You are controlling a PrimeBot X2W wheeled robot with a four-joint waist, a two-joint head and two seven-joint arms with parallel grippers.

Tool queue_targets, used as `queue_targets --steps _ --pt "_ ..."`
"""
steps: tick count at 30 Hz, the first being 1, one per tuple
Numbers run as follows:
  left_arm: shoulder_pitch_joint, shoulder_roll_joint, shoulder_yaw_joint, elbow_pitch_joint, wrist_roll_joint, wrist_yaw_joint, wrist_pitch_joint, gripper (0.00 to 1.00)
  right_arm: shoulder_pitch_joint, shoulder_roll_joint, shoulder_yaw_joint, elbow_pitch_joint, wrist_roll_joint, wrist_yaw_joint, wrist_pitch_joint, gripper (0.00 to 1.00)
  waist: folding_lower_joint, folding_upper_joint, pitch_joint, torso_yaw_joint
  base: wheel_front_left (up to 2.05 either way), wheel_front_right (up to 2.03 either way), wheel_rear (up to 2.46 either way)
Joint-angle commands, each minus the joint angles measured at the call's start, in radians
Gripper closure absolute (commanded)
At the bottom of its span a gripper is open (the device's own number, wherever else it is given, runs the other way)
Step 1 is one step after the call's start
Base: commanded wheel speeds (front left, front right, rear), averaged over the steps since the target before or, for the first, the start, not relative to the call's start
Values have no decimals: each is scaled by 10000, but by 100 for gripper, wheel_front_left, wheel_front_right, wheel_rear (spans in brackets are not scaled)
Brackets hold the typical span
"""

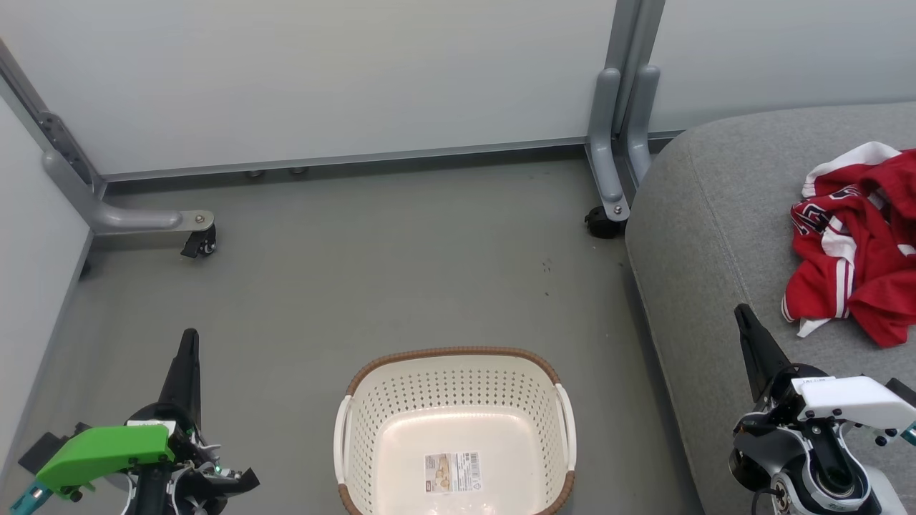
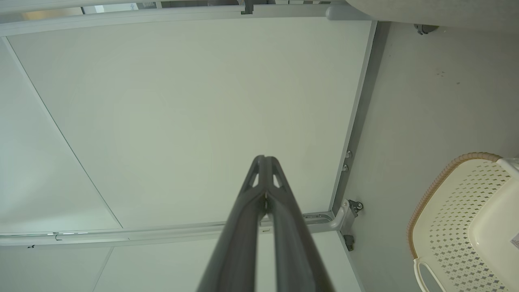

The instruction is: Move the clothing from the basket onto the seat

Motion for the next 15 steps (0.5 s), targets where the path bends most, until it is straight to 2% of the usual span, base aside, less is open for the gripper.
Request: queue_targets --steps 1,15 --pt "-124 6 22 -17 -33 -44 48 100 -62 -7 -27 22 -4 7 34 100 0 -1 0 0 0 0 0" --pt "-124 7 20 -18 -34 -44 46 100 -69 45 -84 26 -75 7 84 100 0 -1 -1 0 0 0 0"
